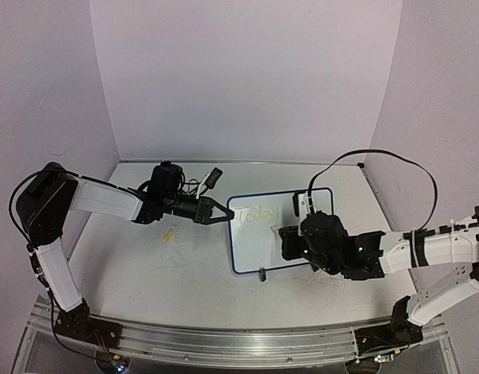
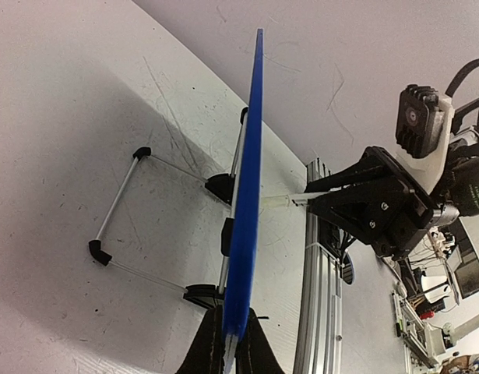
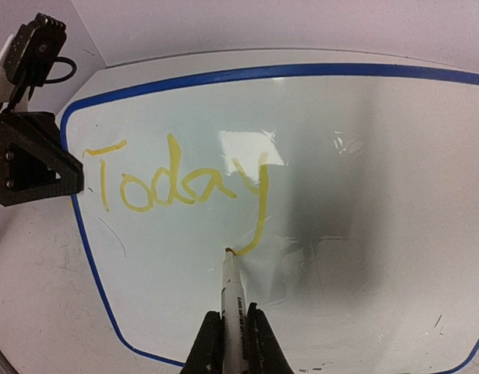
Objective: Write a sentence on the whiteboard
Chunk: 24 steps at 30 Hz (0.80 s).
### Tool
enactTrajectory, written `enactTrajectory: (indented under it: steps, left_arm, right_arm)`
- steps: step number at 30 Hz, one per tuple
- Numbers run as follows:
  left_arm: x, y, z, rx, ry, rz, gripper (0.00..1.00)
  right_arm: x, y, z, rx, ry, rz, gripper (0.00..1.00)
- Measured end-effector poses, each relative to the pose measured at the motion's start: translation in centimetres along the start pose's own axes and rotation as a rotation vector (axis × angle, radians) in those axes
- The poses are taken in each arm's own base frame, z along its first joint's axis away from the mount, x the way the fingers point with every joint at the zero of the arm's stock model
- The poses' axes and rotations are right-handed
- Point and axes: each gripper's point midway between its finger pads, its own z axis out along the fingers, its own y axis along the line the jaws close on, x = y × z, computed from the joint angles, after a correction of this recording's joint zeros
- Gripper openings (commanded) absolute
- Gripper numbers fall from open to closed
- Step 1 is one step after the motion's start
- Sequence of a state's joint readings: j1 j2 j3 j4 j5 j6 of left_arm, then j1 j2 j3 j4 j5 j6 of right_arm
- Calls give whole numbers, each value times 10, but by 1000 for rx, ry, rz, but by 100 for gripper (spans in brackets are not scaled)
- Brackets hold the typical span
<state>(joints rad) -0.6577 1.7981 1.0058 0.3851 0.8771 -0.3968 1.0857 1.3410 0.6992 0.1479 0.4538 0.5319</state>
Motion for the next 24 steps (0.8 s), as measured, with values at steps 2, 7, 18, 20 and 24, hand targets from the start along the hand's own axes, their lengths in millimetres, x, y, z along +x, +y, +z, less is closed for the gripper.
enactTrajectory:
  steps: [2,7,18,20,24]
  left_arm:
    - [0,0,0,0,0,0,0]
    - [0,-1,0,3,1,4,0]
    - [0,-1,0,4,1,5,0]
    - [0,-1,0,4,2,5,0]
    - [0,-1,0,4,2,5,0]
  right_arm:
    - [-5,6,2,-11,-9,4,0]
    - [-18,6,-3,-20,-41,23,0]
    - [-51,-18,-10,16,-121,57,0]
    - [-51,-20,-7,26,-118,50,0]
    - [-51,-22,-4,34,-117,42,0]
